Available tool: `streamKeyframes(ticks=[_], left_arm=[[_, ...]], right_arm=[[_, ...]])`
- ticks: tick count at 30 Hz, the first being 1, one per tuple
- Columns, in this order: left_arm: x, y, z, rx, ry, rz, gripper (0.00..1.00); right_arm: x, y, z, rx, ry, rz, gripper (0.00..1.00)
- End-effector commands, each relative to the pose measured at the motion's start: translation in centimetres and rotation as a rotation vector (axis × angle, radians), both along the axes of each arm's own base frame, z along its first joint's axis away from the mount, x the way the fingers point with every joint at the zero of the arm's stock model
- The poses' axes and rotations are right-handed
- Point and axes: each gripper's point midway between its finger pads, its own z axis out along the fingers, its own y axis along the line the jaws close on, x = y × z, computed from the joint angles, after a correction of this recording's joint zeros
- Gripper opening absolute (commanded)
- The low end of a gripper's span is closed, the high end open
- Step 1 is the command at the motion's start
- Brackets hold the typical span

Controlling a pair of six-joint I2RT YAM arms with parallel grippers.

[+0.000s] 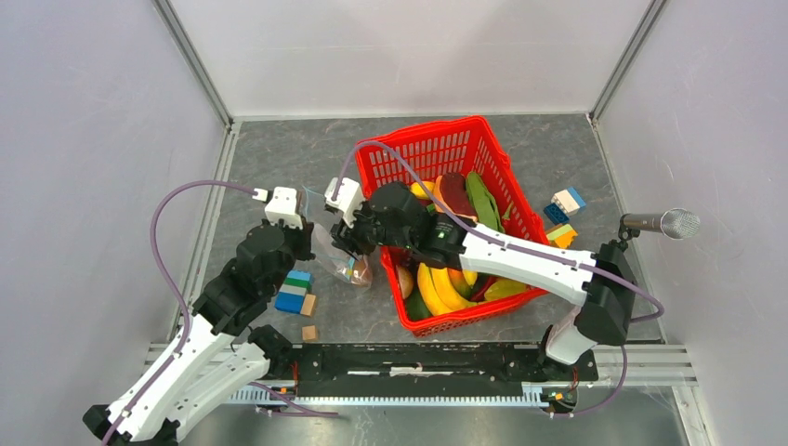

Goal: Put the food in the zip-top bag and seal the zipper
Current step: Place the fake fruit in the zipper food storage bag, then adjust the zipper food storage bag at the center of the board.

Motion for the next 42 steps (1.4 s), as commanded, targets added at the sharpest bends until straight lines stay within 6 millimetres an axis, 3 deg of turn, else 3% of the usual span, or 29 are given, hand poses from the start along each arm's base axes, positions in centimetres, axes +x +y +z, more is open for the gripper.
streamKeyframes(ticks=[1,7,9,15,18,23,31,38,42], left_arm=[[0.3,0.4,1.9,-0.055,-0.038,0.039,0.02],[0.4,0.6,2.0,-0.063,-0.038,0.056,0.02],[0.4,0.7,2.1,-0.075,-0.040,0.063,0.02],[0.4,1.1,2.6,-0.130,-0.037,0.110,0.02],[0.3,1.9,2.9,-0.149,-0.040,0.160,0.02],[-0.1,2.6,3.2,-0.171,-0.047,0.195,0.02],[-0.5,3.2,2.9,-0.167,-0.049,0.214,0.02],[-0.4,3.2,2.5,-0.159,-0.042,0.213,0.02],[-0.4,3.2,2.4,-0.151,-0.039,0.214,0.02]], right_arm=[[-2.4,-0.7,1.4,0.006,-0.014,0.117,0.54],[-5.3,-0.8,4.8,0.183,0.056,0.143,0.49],[-5.5,-0.8,4.9,0.182,0.104,0.104,0.46],[-6.4,-0.8,2.7,0.075,0.167,-0.057,0.45],[-5.3,-1.8,1.8,0.072,0.175,-0.285,0.41],[-5.1,-0.8,0.0,0.068,0.174,-0.414,0.41],[-5.1,1.0,-1.8,0.157,0.220,-0.486,0.42],[-4.8,1.9,-4.7,0.130,0.239,-0.523,0.48],[-4.8,2.2,-5.3,0.117,0.240,-0.523,0.51]])
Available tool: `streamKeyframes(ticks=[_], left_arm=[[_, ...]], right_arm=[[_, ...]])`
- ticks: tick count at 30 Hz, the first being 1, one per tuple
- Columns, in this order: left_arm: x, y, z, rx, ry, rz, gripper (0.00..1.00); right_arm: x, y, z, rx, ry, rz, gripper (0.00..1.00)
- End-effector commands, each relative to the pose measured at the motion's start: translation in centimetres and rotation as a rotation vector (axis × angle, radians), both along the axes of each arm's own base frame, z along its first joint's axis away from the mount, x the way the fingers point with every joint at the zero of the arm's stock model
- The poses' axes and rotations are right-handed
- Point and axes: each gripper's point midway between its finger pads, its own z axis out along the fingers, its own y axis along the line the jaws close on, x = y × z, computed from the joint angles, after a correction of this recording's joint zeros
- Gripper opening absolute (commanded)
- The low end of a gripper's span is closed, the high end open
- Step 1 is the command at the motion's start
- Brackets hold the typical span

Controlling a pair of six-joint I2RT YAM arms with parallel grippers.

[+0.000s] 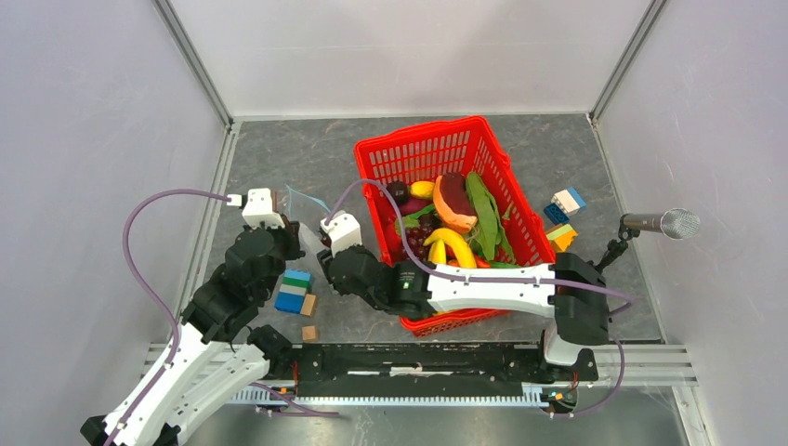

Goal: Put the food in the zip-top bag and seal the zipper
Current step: Adjust the zipper food storage bag at the center of the board.

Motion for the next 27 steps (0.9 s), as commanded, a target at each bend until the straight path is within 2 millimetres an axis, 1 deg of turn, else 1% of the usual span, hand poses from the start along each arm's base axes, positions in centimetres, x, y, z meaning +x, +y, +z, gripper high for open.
streamKeyframes(ticks=[1,3,5,7,8,12,14,15,18,19,22,27], left_arm=[[0.2,0.5,1.1,-0.036,-0.025,0.044,0.02],[0.2,0.4,1.0,-0.036,-0.023,0.041,0.02],[0.2,0.4,1.0,-0.039,-0.024,0.039,0.02],[0.3,0.4,1.0,-0.037,-0.024,0.041,0.02],[0.2,0.4,1.1,-0.037,-0.026,0.041,0.02],[0.2,0.3,0.9,-0.039,-0.024,0.033,0.02],[0.2,0.3,1.0,-0.043,-0.027,0.031,0.02],[0.2,0.3,1.0,-0.043,-0.028,0.031,0.02],[0.1,0.3,0.8,-0.039,-0.026,0.032,0.02],[0.2,0.3,0.8,-0.040,-0.025,0.032,0.02],[0.2,0.2,0.8,-0.036,-0.025,0.029,0.02],[0.3,0.3,0.6,-0.023,-0.020,0.029,0.02]], right_arm=[[0.1,0.8,0.3,0.047,-0.001,-0.021,0.53],[0.0,0.8,-0.2,0.045,-0.005,-0.013,0.58],[0.5,0.5,-0.9,0.021,-0.016,-0.043,0.58],[0.8,0.1,-1.3,0.014,-0.015,-0.071,0.57],[0.8,0.2,-1.4,0.024,-0.019,-0.072,0.54],[1.6,0.5,-1.9,0.060,-0.013,-0.064,0.39],[2.2,0.5,-2.6,0.062,0.010,-0.051,0.36],[2.4,0.8,-2.3,0.084,0.005,-0.047,0.33],[2.4,1.3,-1.9,0.098,-0.025,-0.012,0.29],[2.3,1.4,-1.7,0.096,-0.031,-0.003,0.23],[1.9,1.8,-0.5,0.094,-0.066,0.032,0.21],[1.3,1.1,1.6,0.078,-0.106,0.064,0.12]])
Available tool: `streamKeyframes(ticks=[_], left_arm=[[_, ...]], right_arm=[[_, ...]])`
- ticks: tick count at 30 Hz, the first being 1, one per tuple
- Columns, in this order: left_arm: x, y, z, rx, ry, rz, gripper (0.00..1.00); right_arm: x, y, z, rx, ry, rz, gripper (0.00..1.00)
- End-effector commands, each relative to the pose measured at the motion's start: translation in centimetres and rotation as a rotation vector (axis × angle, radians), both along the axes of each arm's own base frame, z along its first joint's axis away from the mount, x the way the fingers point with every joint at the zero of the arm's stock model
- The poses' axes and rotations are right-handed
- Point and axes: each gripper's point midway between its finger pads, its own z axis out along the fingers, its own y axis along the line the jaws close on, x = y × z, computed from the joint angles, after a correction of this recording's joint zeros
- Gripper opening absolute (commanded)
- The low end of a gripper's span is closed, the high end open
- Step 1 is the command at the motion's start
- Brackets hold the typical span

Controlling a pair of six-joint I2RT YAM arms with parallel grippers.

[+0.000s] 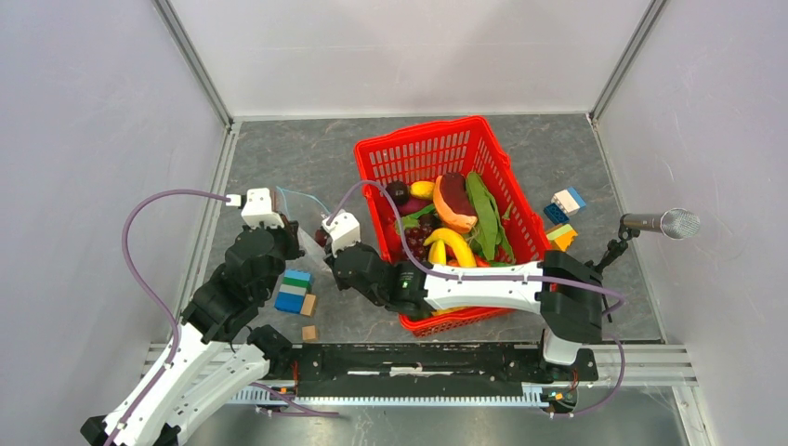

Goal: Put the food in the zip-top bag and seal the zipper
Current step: Adjust the zipper food storage bag at the center of the board.

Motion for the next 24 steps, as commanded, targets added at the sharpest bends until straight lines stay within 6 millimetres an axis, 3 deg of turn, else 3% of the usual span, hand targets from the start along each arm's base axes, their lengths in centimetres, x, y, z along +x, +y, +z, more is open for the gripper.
streamKeyframes(ticks=[1,8,11,14,16,19,22,24], left_arm=[[0.3,0.1,0.6,-0.024,-0.018,0.021,0.02],[0.2,1.1,0.8,0.003,-0.028,0.063,0.02],[0.1,1.7,0.9,0.013,-0.033,0.085,0.02],[0.1,1.7,1.3,0.006,-0.041,0.088,0.02],[0.0,1.9,1.7,0.001,-0.050,0.092,0.02],[-0.1,2.1,2.4,-0.007,-0.068,0.097,0.02],[-0.3,2.5,3.3,-0.008,-0.089,0.105,0.02],[-0.5,2.9,3.8,-0.004,-0.104,0.116,0.02]], right_arm=[[-0.9,-0.1,3.9,0.028,-0.062,0.066,0.12],[-4.6,-1.1,10.3,0.024,-0.098,0.267,0.10],[-5.3,-2.4,11.3,0.037,-0.095,0.290,0.12],[-6.5,-2.3,12.8,0.031,-0.079,0.365,0.11],[-6.2,-2.4,14.1,0.031,-0.093,0.341,0.12],[-5.3,-2.5,13.7,0.020,-0.122,0.318,0.11],[-6.0,-1.5,12.0,-0.125,-0.056,0.383,0.08],[-6.5,-0.8,10.9,-0.130,-0.042,0.424,0.09]])
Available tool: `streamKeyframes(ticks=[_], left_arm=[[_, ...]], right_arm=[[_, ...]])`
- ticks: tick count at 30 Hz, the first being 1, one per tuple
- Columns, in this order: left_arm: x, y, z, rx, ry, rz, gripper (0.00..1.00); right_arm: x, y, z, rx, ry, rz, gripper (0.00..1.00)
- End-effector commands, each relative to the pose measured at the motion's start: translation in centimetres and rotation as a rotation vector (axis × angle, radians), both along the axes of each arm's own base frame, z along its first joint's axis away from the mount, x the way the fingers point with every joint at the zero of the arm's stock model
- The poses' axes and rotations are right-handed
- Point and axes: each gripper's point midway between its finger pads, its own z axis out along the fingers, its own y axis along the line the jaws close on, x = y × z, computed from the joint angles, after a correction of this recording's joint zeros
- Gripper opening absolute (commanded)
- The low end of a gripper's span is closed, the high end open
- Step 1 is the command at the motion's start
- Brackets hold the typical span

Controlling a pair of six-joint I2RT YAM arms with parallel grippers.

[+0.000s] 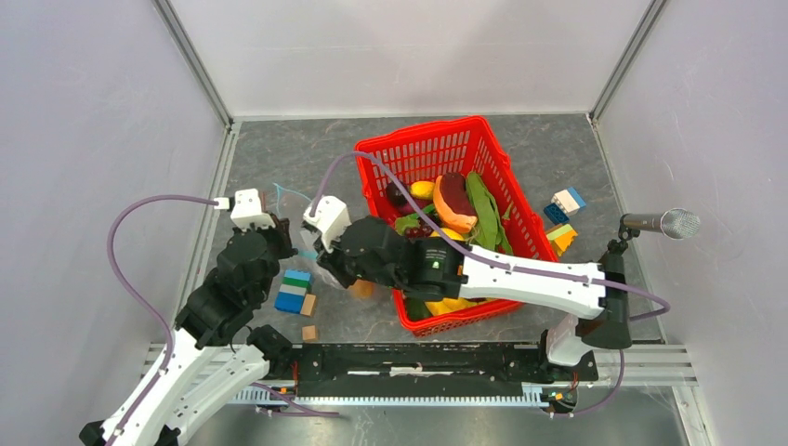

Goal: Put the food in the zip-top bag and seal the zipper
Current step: Adjust the zipper food storage bag at the center of the board, then pick up the fake fruit from the bin.

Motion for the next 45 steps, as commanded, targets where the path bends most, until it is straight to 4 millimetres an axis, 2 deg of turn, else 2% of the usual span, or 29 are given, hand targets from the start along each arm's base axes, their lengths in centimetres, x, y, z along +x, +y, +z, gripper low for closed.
streamKeyframes(ticks=[1,4,9,12,14,15,18,21,23,25,26,28,31,33,35,39,45], left_arm=[[-0.3,1.8,2.9,0.000,-0.075,0.066,0.02],[-0.3,2.0,3.3,0.001,-0.090,0.074,0.02],[-0.2,2.1,2.7,0.014,-0.086,0.083,0.02],[-0.1,1.7,2.2,0.022,-0.078,0.060,0.02],[-0.1,1.6,1.8,0.032,-0.068,0.051,0.02],[0.0,1.3,1.7,0.040,-0.065,0.036,0.02],[0.1,0.5,1.6,0.054,-0.074,-0.013,0.02],[0.2,-0.1,1.6,0.061,-0.076,-0.048,0.02],[0.3,-0.6,1.6,0.056,-0.083,-0.078,0.02],[0.3,-1.0,1.6,0.048,-0.090,-0.099,0.02],[0.3,-1.2,1.6,0.047,-0.092,-0.110,0.02],[0.4,-1.5,1.5,0.047,-0.093,-0.125,0.02],[0.4,-2.0,1.3,0.047,-0.085,-0.147,0.02],[0.4,-2.3,1.2,0.042,-0.083,-0.158,0.02],[0.5,-2.6,1.0,0.037,-0.081,-0.173,0.02],[0.5,-2.9,1.0,0.030,-0.082,-0.186,0.02],[0.7,-2.7,0.7,0.053,-0.085,-0.174,0.02]], right_arm=[[-1.6,0.9,-1.4,-0.069,0.024,0.108,0.09],[-1.8,1.0,-2.6,-0.071,0.037,0.118,0.12],[0.6,-0.3,-5.8,-0.125,0.063,0.003,0.13],[-0.1,0.3,-6.2,-0.092,0.103,0.069,0.19],[-0.4,0.5,-5.4,-0.066,0.102,0.091,0.28],[-0.4,0.4,-4.7,-0.048,0.092,0.093,0.42],[-0.4,0.0,-2.0,0.021,0.052,0.105,0.48],[-0.3,-0.9,1.3,0.101,-0.003,0.103,0.49],[0.5,-2.4,3.8,0.162,-0.059,0.055,0.51],[1.9,-4.4,5.4,0.203,-0.125,-0.038,0.53],[2.8,-5.8,6.1,0.214,-0.155,-0.095,0.54],[5.3,-8.8,6.2,0.201,-0.185,-0.254,0.54],[9.1,-13.2,4.7,0.152,-0.185,-0.443,0.53],[11.8,-16.1,2.5,0.103,-0.153,-0.537,0.53],[13.7,-17.8,0.2,0.062,-0.117,-0.566,0.55],[16.7,-18.8,-4.0,0.011,-0.034,-0.561,0.57],[20.3,-16.6,-6.9,0.014,0.004,-0.457,0.60]])
